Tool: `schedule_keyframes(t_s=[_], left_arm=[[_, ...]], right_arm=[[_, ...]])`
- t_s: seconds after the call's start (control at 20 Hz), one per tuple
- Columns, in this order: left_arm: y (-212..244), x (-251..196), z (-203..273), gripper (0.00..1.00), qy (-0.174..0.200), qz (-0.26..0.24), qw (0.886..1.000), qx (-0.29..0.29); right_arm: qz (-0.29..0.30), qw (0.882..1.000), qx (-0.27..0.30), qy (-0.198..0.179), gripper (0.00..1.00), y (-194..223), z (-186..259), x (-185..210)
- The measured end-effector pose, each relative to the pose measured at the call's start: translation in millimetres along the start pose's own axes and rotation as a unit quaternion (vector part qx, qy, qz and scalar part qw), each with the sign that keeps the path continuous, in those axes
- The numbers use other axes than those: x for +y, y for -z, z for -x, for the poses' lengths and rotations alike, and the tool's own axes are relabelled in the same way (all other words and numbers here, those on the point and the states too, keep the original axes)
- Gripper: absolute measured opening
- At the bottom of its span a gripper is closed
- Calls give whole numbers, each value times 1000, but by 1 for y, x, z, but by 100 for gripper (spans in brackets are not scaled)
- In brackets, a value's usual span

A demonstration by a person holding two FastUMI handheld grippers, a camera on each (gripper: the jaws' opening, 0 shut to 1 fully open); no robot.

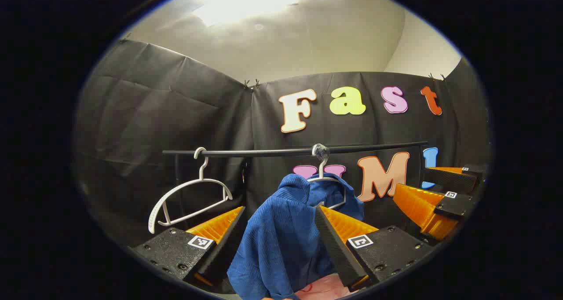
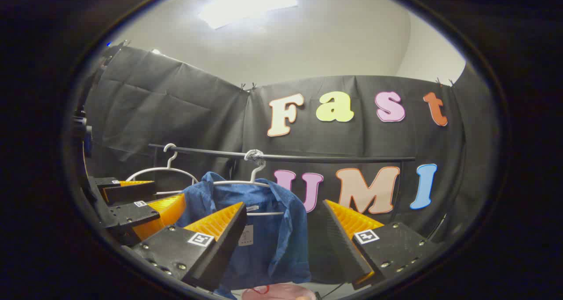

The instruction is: Grasp the clothes on the hanger with both hands and then place them into the laundry hamper below.

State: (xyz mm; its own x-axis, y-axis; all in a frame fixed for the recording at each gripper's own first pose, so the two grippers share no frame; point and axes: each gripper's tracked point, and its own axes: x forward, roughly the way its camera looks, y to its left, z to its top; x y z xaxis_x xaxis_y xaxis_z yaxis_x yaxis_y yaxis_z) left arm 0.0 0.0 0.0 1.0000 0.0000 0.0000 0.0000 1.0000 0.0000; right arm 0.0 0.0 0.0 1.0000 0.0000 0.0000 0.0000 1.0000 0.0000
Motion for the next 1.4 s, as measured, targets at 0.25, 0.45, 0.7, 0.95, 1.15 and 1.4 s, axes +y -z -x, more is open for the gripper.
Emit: schedule_keyframes(t_s=[0.25,0.45,0.7,0.95,1.15,1.4], left_arm=[[1,-1,1,94,2,2,1000,7],[1,-2,1,95,8,2,1000,7],[6,-17,-6,95,23,-1,1000,11],[19,-30,-17,82,27,1,999,24],[42,-44,-36,80,21,-1,999,38],[81,-46,-61,77,-23,-7,998,60]], right_arm=[[-7,1000,9,4,100,3,4,-2],[0,1000,8,5,100,3,4,-3],[4,1000,8,8,96,4,5,-6],[11,1000,9,19,100,5,10,-18],[18,999,13,37,96,7,17,-35],[37,998,18,55,96,8,23,-58]])
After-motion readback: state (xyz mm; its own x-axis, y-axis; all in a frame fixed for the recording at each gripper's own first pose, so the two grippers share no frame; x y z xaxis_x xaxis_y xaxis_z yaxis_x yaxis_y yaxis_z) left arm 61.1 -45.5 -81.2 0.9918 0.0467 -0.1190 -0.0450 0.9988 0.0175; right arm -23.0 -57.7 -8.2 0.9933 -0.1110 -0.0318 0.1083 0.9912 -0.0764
